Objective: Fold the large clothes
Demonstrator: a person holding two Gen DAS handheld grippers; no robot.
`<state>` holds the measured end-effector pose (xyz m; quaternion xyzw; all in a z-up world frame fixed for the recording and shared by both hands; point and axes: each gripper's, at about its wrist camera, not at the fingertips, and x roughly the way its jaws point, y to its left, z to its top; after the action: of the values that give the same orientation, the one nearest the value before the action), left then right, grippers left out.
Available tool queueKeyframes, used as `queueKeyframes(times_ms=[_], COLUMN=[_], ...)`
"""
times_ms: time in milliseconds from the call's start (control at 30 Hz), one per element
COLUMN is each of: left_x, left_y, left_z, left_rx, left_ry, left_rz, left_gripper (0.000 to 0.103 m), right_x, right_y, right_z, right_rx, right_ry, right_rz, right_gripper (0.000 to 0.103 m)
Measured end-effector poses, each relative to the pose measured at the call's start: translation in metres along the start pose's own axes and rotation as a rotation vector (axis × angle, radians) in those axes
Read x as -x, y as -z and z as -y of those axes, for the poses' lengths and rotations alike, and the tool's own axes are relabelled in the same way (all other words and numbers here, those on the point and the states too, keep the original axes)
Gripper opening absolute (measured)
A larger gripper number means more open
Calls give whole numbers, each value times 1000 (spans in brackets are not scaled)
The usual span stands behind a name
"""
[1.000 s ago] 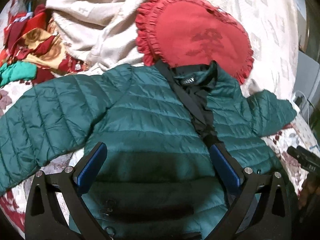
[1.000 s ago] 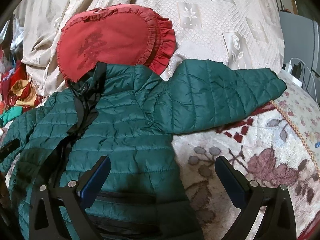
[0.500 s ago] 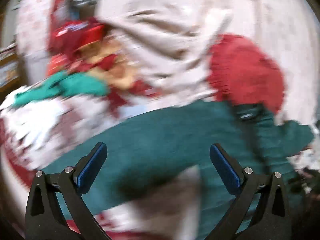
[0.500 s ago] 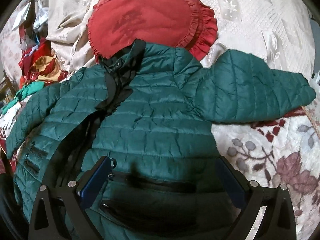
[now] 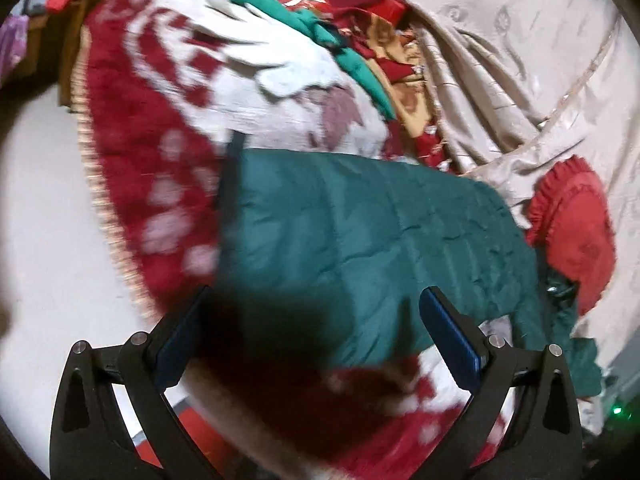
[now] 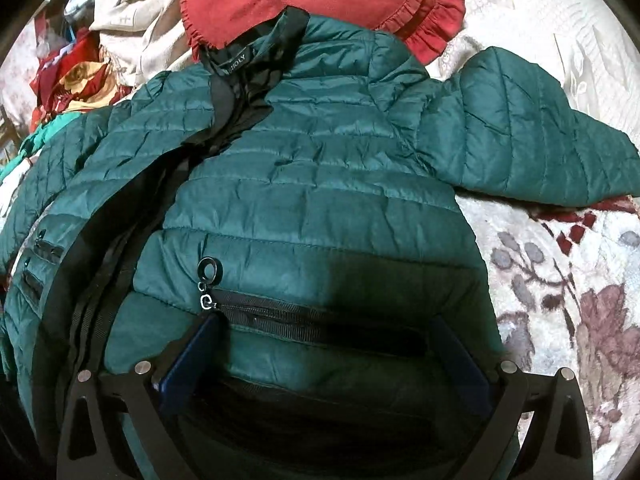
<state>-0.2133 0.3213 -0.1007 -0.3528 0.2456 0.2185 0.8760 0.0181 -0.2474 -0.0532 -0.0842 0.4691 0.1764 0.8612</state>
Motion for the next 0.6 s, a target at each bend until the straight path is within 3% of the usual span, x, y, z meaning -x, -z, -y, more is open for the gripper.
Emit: queueKeyframes(times_ms=[67, 133, 167, 200, 367, 467, 600], left_x=[-13, -11, -10, -11, -8, -19, -29], left_y=[-5, -10, -12, -15, -26, -30, -36], left_z=[3, 2, 3, 2, -5, -11, -7], left_rx=[38, 54, 65, 69, 86, 116, 106], left_ry=[28, 73, 92, 101, 77, 63, 40], left_rz=[-9, -2, -14, -19, 8, -26, -42], left_gripper=[100, 73, 42, 26, 27, 49, 53], right_x=[1, 0, 0, -1, 0, 0, -1], right_y=[1, 0, 1, 0, 1, 0, 0], right_z=[0, -2, -2, -2, -2, -2, -3], right_rx=[1, 2, 2, 2, 1, 1, -1], right_ry=[1, 2, 2, 3, 3, 4, 5], right_rz=[4, 5, 5, 4, 4, 5, 5], right_gripper=[103, 103, 103, 103, 103, 103, 103])
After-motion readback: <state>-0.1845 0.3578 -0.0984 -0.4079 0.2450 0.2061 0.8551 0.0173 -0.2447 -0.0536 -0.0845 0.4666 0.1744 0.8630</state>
